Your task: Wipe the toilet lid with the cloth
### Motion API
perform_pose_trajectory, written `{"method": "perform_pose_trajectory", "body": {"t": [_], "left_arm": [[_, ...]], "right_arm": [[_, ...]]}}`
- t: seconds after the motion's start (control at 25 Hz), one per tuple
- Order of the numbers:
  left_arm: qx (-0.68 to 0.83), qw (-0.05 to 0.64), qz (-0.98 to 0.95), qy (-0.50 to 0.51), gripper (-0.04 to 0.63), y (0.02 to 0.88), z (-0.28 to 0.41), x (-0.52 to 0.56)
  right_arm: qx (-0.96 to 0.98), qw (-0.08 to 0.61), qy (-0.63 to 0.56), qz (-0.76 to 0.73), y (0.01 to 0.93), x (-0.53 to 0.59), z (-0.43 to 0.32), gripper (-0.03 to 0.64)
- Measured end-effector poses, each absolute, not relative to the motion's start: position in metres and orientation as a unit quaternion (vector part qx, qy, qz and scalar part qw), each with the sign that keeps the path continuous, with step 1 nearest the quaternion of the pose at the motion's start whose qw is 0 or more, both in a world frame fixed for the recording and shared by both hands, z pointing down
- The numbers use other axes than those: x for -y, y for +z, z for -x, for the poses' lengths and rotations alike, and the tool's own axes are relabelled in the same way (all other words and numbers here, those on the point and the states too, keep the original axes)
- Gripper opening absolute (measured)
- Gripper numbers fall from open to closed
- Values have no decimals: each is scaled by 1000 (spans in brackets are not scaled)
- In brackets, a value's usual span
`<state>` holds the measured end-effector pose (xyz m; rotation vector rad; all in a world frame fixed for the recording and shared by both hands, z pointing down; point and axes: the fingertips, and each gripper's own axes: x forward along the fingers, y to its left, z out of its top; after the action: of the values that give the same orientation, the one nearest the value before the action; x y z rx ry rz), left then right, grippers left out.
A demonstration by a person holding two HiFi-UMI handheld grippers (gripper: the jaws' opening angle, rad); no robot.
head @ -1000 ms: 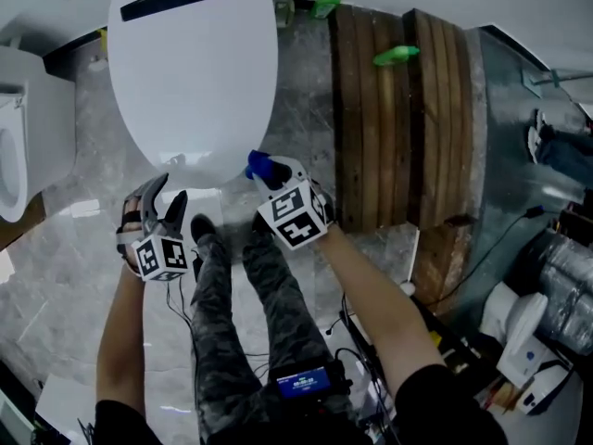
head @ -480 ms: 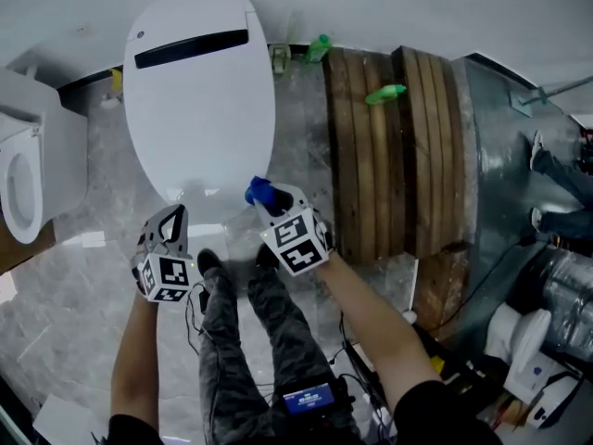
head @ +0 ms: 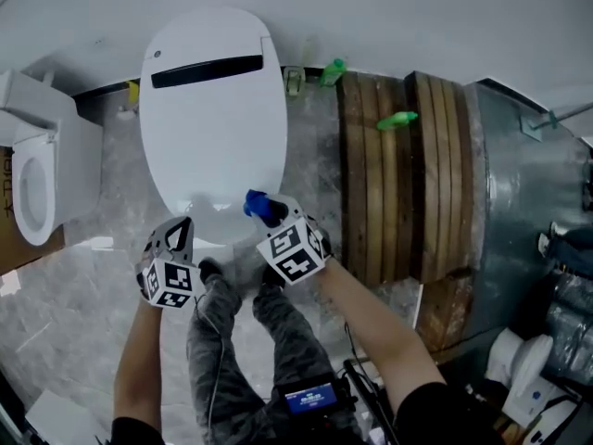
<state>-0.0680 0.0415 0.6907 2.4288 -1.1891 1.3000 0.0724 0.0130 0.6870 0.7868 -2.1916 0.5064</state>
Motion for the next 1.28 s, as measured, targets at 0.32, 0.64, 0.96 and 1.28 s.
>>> {"method": "perform_pose_trajectory", "body": {"t": [0.32,0.64,0.96,1.28], "left_arm": [[407,85,-808,418,12,702,102,15],[379,89,-821,418,12,717,169,95],[375,92,-831,401,12,730,221,179],[373,100,-837,388,12,738,251,223]], "right_arm": [[855,382,188,-295,698,38,-26,86],[852,382,193,-301,711,130,70,86],[851,389,188,-299,740,221,161,86],[845,410,168,-298,751,273,223,86]]}}
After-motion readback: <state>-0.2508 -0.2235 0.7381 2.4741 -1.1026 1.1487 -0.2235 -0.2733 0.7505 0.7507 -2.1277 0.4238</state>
